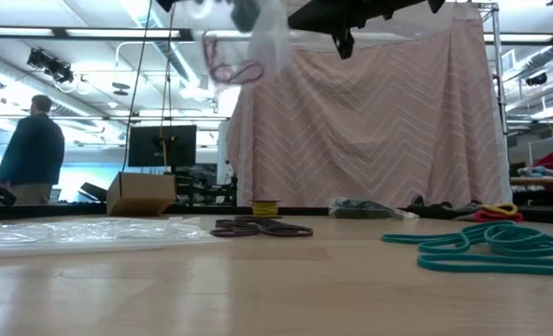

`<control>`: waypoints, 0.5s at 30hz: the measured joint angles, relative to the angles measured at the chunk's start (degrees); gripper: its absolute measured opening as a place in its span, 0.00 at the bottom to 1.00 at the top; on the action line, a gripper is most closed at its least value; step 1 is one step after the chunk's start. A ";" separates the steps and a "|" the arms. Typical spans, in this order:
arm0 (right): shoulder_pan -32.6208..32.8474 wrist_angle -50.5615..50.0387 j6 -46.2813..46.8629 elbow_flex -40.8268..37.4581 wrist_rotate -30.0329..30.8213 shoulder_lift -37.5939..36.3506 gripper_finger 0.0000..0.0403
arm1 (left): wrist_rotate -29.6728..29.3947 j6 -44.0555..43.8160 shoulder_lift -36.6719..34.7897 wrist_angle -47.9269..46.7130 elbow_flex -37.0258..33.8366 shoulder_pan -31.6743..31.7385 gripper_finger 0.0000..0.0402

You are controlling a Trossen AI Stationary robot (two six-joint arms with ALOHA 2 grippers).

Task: Sort rubber bands
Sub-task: Close the transparent zip bag

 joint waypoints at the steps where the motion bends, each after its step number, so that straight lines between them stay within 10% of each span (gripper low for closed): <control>1: 0.00 1.04 -0.22 0.01 0.04 -0.06 0.04 | -0.63 1.10 0.00 -1.75 0.00 0.00 0.00; 15: -0.23 5.75 0.60 0.02 0.38 -0.39 0.38 | -3.48 2.89 0.00 -2.29 0.00 -0.20 0.00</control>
